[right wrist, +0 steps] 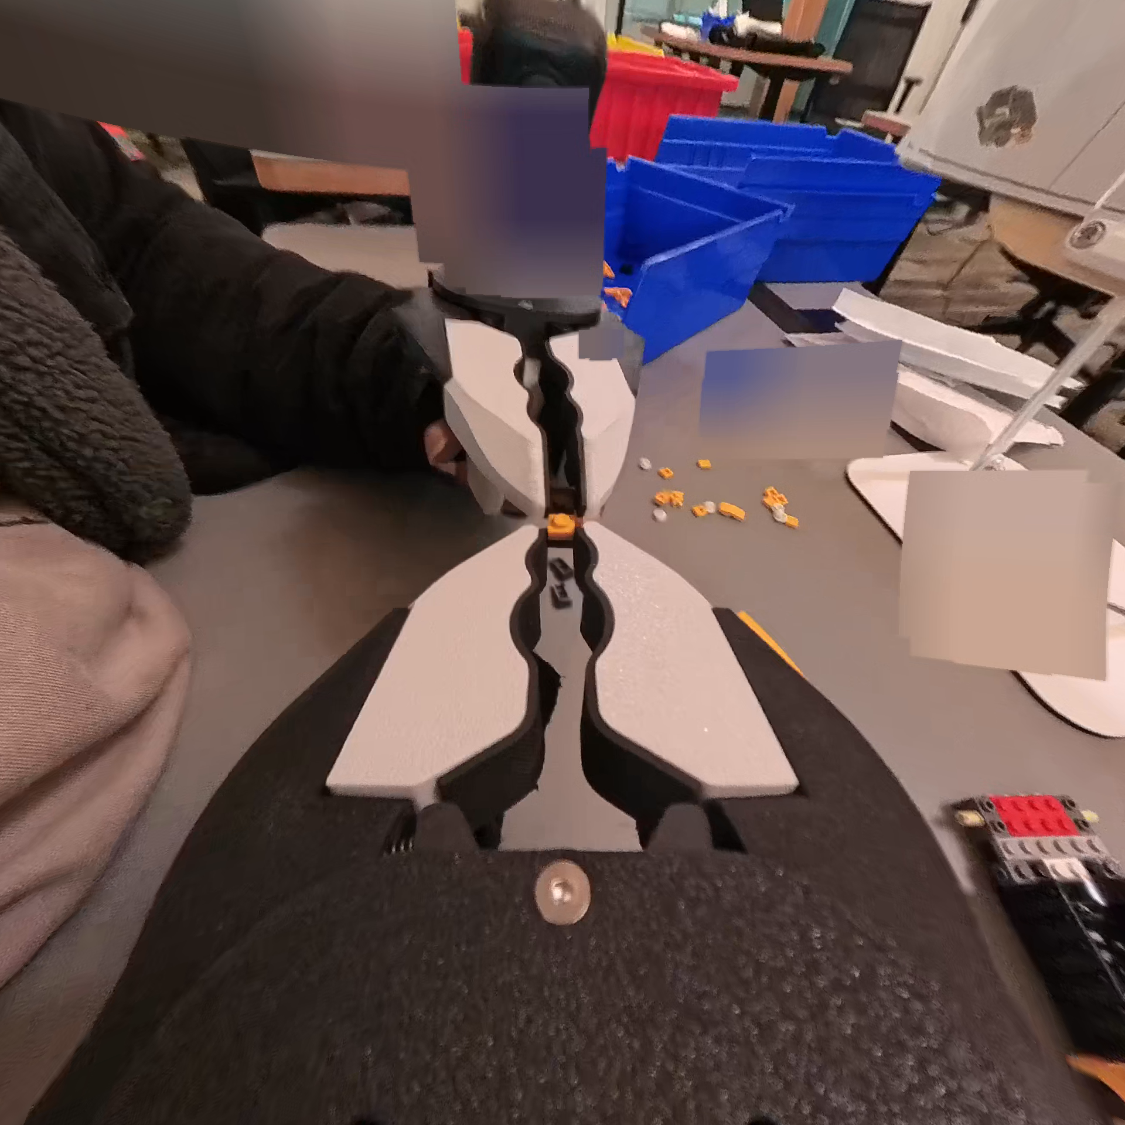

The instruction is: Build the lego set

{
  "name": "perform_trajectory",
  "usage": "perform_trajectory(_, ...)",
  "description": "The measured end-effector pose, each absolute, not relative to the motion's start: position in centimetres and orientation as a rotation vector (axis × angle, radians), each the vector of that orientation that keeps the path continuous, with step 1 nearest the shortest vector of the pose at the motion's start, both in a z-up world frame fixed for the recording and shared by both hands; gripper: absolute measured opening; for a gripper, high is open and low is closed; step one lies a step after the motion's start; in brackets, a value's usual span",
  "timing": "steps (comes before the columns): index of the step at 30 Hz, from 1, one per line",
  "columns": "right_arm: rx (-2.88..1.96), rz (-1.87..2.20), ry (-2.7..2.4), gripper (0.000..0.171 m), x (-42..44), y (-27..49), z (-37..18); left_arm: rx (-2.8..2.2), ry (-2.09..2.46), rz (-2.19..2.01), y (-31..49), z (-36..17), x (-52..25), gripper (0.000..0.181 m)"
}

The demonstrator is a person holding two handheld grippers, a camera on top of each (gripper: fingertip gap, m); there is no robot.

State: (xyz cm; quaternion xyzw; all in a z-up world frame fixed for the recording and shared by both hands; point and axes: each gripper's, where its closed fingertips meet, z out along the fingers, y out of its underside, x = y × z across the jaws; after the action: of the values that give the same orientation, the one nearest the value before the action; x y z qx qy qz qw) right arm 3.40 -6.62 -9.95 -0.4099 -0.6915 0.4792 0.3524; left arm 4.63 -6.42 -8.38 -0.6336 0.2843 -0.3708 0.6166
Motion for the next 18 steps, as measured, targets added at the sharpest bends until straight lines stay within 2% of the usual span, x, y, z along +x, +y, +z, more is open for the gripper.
perform_trajectory(2,-1.113,1.081,-1.821,0.008,3.2,-4.6,-11.9,-1.537,0.654,-0.769,-5.6,-9.1,3.3,0.015)
perform_trajectory(6,-1.331,0.755,-1.959,0.008,3.8,0.0,-18.4,-1.798,0.722,-0.454,-4.7,-12.0,-1.7,0.013)
perform_trajectory(11,-1.418,0.726,-1.998,0.008,3.9,0.2,-19.9,-2.037,0.844,-0.325,-6.7,-15.6,-4.6,0.004)
perform_trajectory(18,-1.452,0.660,-2.028,0.011,4.2,0.6,-21.0,-2.210,0.923,-0.327,-7.8,-19.0,-4.6,0.011)
